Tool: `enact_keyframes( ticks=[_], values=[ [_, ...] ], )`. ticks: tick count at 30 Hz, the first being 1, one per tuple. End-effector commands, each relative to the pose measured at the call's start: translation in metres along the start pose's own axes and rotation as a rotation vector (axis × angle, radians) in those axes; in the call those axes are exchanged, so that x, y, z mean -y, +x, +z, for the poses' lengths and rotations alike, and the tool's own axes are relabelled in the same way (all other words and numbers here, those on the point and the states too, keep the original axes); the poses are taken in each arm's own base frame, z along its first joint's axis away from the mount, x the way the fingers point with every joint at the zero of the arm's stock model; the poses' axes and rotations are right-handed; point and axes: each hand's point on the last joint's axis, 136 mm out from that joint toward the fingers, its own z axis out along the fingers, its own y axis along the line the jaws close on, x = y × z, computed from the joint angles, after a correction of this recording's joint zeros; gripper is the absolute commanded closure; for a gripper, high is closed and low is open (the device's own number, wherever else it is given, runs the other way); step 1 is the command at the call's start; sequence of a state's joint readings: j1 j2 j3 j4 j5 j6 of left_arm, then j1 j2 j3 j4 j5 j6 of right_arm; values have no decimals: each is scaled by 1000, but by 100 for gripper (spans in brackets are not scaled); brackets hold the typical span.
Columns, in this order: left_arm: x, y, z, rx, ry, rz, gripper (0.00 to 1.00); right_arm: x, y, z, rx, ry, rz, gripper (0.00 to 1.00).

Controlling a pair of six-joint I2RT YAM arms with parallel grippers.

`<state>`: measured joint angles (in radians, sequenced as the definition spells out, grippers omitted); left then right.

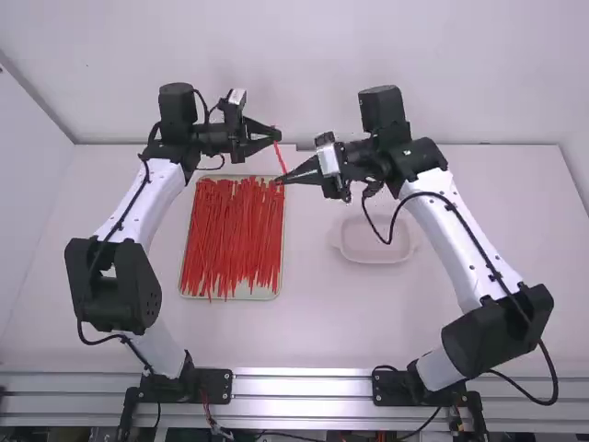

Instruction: Fasten the cable tie

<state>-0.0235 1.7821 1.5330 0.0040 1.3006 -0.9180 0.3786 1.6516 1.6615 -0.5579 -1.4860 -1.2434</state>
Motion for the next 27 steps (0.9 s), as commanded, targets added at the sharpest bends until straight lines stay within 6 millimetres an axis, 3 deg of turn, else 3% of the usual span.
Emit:
enact_keyframes(
  ticks=[1,10,19,23,27],
  values=[
    [7,-4,-1,-2,10,309,98,4,-5,1,5,-3,88,100],
    [8,-2,-1,-8,20,566,98,0,-8,12,13,-27,158,100],
    [16,-7,-1,16,31,1042,98,7,-24,16,70,-75,431,100],
    [17,-14,-1,40,7,1190,98,18,-13,14,22,-21,514,100],
    [20,-16,-2,50,7,1255,98,43,-11,6,-8,69,602,100]
  ],
)
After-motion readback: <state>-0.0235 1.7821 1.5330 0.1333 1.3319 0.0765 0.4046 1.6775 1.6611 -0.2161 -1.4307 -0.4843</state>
